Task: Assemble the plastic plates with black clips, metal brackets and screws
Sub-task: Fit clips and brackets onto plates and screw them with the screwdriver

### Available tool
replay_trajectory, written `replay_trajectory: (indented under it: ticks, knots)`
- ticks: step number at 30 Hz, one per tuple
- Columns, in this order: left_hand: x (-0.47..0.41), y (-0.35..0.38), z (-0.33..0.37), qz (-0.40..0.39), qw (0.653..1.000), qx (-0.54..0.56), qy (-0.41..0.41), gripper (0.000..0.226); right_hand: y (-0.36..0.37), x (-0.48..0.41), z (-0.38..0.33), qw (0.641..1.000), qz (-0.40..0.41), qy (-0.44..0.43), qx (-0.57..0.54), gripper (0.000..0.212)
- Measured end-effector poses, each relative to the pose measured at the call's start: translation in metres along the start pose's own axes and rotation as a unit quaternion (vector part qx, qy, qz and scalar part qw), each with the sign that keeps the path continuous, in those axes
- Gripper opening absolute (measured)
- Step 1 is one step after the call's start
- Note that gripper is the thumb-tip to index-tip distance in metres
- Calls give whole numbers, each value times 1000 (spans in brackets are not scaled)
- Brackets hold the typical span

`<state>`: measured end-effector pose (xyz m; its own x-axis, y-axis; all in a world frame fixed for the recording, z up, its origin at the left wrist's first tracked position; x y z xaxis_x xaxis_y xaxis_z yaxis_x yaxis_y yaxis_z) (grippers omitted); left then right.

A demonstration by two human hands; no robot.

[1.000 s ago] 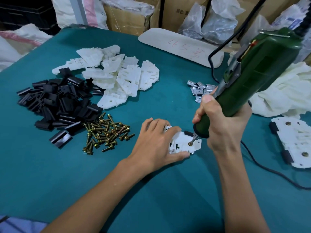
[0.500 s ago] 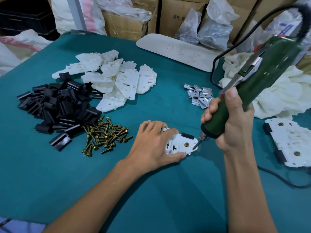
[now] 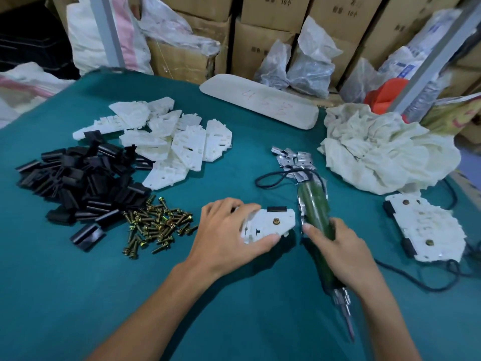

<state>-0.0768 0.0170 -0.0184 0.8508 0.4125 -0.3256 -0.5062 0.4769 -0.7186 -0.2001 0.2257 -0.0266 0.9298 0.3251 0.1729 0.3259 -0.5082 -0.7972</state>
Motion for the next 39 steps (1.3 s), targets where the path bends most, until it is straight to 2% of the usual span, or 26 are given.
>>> replay_trajectory:
  ticks: [3, 5, 6, 7, 9, 11, 13, 15, 17, 20, 23, 25, 28, 30, 32, 35, 39]
  knots:
    - [-1, -9, -6, 2, 992, 115, -47, 64, 6, 4, -11, 996, 4, -38, 77, 38]
    - [-1, -16, -6, 9, 978, 199, -61, 58, 0, 11, -19, 993, 38, -61, 91, 53]
    - [-1, -20, -5, 15, 969, 239, -64, 53, -5, 19, -29, 991, 66, -89, 76, 55]
    - [-1, -22, -3, 17, 958, 279, -67, 49, -9, 28, -42, 986, 89, -137, 42, 49]
    - [0, -22, 5, 8, 930, 362, -66, 43, 0, 53, -69, 971, 63, -222, -65, 40]
    - [-4, -17, 17, -20, 902, 428, -57, 43, 27, 73, -89, 957, -23, -261, -126, 57]
    - [0, -12, 33, -52, 881, 468, -50, 44, 49, 83, -100, 952, -64, -270, -125, 78]
    - [2, -8, 42, -74, 855, 510, -57, 46, 52, 88, -105, 953, -42, -272, -129, 92]
    - [-3, -5, 45, -91, 826, 549, -91, 48, 46, 92, -112, 950, -3, -287, -121, 97]
    - [-13, -4, 42, -90, 813, 551, -165, 51, 34, 98, -115, 946, 45, -307, -96, 89]
    - [-3, 11, 54, -144, 779, 588, -163, 52, 11, 104, -116, 928, 169, -322, -88, 60]
    - [5, 16, 61, -174, 791, 571, -133, 57, -6, 104, -109, 919, 226, -306, -106, 37]
    - [0, 13, 58, -182, 854, 480, -91, 61, -40, 79, -71, 929, 235, -206, -201, 10]
    - [-4, 9, 44, -153, 886, 428, -95, 47, -66, 54, -38, 937, 221, -148, -227, 15]
    - [0, 7, 25, -122, 904, 396, -109, 32, -96, 26, -7, 951, 239, -95, -170, 18]
    - [10, 14, 6, -116, 904, 389, -133, 16, -125, -17, 43, 968, 245, 10, -53, 31]
    - [17, 26, 3, -135, 906, 379, -131, 13, -138, -41, 96, 966, 232, 108, -31, 43]
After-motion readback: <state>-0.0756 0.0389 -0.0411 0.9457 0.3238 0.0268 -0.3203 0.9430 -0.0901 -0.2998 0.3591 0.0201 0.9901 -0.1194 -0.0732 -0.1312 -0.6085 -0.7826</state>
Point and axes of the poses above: each hand's wrist, its own x-axis away from the middle knuckle, its own y-axis out of the palm, z = x × y, the point moved 10 cm from there along -x, towards the middle knuckle
